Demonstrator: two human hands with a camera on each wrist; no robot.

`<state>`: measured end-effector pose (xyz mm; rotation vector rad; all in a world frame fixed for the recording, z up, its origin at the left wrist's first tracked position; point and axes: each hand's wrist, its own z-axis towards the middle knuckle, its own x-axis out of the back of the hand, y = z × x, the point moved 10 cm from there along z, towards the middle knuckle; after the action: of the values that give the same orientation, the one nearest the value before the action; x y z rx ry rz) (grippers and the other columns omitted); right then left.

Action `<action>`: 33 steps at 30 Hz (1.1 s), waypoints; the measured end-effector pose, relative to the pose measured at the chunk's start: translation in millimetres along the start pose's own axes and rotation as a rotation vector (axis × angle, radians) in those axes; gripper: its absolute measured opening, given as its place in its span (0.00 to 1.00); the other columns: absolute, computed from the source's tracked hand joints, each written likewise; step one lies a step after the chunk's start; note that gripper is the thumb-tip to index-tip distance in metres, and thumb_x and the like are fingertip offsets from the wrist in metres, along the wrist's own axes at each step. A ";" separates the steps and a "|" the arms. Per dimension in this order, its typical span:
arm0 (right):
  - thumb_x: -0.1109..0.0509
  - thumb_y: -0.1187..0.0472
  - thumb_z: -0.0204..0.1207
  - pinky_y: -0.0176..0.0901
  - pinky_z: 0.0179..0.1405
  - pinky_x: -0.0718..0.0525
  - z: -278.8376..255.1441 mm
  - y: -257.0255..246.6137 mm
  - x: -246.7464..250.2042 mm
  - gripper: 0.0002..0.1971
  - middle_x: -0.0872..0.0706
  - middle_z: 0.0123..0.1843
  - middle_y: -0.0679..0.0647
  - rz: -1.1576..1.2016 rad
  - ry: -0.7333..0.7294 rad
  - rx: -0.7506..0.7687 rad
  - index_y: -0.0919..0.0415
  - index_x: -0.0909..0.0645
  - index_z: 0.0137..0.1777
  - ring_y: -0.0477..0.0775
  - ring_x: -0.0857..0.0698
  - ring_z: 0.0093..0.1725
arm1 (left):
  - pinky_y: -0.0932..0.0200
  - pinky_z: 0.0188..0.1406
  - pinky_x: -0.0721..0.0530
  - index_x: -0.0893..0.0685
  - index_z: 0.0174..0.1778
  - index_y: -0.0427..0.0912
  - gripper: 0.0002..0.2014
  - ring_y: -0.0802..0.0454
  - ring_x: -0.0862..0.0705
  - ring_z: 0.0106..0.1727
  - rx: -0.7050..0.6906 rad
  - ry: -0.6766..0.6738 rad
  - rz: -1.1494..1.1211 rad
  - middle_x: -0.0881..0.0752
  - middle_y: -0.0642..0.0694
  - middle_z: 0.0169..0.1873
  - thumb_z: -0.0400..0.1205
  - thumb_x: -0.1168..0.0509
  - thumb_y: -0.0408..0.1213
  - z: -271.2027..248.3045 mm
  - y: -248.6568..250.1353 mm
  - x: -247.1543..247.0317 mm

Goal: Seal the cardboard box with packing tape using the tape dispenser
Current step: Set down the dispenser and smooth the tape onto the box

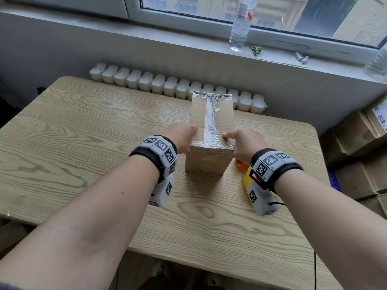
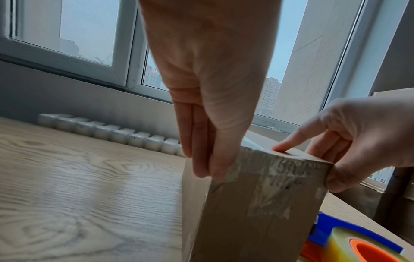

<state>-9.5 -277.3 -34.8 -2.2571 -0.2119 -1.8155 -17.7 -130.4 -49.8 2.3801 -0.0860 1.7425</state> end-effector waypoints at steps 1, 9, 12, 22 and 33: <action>0.32 0.71 0.73 0.44 0.50 0.22 0.1 1.1 -0.7 0.32 0.14 0.63 0.53 0.011 -0.015 -0.004 0.43 0.27 0.75 0.57 0.17 0.61 | 0.54 0.51 0.18 0.29 0.74 0.39 0.33 0.42 0.16 0.58 -0.002 -0.008 0.003 0.14 0.41 0.57 0.73 0.26 0.32 -0.9 0.2 -0.2; 0.35 0.65 0.77 0.42 0.43 0.18 13.0 11.2 -0.2 0.31 0.18 0.69 0.58 0.212 -0.148 -0.046 0.45 0.35 0.79 0.56 0.16 0.53 | 0.54 0.52 0.13 0.29 0.77 0.46 0.31 0.49 0.12 0.52 0.026 -0.004 -0.219 0.11 0.44 0.52 0.77 0.33 0.30 -4.9 -13.9 12.9; 0.27 0.48 0.73 0.46 0.65 0.25 17.3 3.1 -5.1 0.43 0.28 0.79 0.58 0.271 -0.145 -0.061 0.51 0.47 0.84 0.59 0.24 0.73 | 0.51 0.59 0.17 0.32 0.79 0.48 0.27 0.48 0.17 0.60 0.067 0.141 -0.210 0.15 0.45 0.60 0.82 0.39 0.42 -1.9 -26.4 24.2; 0.19 0.36 0.56 0.56 0.66 0.20 39.3 4.9 -14.9 0.67 0.20 0.71 0.58 0.358 -0.106 -0.215 0.50 0.64 0.84 0.60 0.20 0.68 | 0.41 0.84 0.47 0.63 0.85 0.44 0.62 0.42 0.54 0.86 0.088 0.006 -0.306 0.56 0.42 0.85 0.68 0.28 0.64 38.4 -38.5 -1.2; 0.19 0.33 0.52 0.54 0.62 0.18 107.7 25.0 0.0 0.63 0.17 0.66 0.57 0.242 -0.178 -0.216 0.55 0.50 0.82 0.61 0.17 0.64 | 0.40 0.84 0.52 0.65 0.84 0.44 0.71 0.44 0.65 0.85 0.112 -0.041 -0.271 0.66 0.42 0.84 0.59 0.23 0.64 115.5 -36.8 17.8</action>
<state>98.4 -271.9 -58.8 -2.4656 0.2292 -1.5805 102.0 -114.8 -70.9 2.3722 0.3214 1.6107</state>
